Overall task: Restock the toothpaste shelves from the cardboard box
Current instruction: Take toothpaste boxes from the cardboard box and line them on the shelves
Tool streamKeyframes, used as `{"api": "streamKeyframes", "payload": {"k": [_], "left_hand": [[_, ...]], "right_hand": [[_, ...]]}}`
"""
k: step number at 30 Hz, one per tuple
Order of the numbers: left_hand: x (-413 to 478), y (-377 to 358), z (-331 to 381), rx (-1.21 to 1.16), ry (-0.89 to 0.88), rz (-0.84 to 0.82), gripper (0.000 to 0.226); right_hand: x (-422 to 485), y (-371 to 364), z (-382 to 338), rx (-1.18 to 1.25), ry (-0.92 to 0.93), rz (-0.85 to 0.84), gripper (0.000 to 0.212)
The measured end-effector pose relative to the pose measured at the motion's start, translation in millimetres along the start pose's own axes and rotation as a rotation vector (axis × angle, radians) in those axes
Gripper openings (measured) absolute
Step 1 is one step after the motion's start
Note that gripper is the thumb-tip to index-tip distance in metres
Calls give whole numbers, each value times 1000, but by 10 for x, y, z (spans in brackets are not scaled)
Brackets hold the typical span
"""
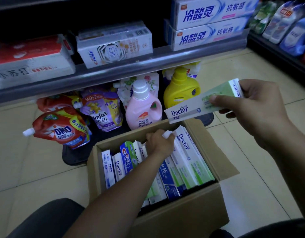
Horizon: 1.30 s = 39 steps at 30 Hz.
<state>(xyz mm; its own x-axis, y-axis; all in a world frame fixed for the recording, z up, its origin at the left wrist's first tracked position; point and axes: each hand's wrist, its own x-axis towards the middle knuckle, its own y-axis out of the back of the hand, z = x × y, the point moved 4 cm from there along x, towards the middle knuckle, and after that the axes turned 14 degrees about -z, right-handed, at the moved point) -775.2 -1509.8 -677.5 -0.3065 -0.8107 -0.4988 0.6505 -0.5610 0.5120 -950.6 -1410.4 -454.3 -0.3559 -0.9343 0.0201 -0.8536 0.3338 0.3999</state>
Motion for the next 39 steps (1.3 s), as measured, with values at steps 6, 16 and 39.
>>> {"api": "streamKeyframes", "payload": {"k": [6, 16, 39], "left_hand": [[-249, 13, -102, -196, -50, 27, 25], [-677, 907, -177, -799, -164, 303, 16], [-2443, 3755, 250, -852, -757, 80, 53]], "right_hand": [[78, -73, 23, 36, -4, -13, 16], [219, -278, -125, 415, -6, -155, 6], [594, -1603, -2175, 621, 438, -297, 47]]}}
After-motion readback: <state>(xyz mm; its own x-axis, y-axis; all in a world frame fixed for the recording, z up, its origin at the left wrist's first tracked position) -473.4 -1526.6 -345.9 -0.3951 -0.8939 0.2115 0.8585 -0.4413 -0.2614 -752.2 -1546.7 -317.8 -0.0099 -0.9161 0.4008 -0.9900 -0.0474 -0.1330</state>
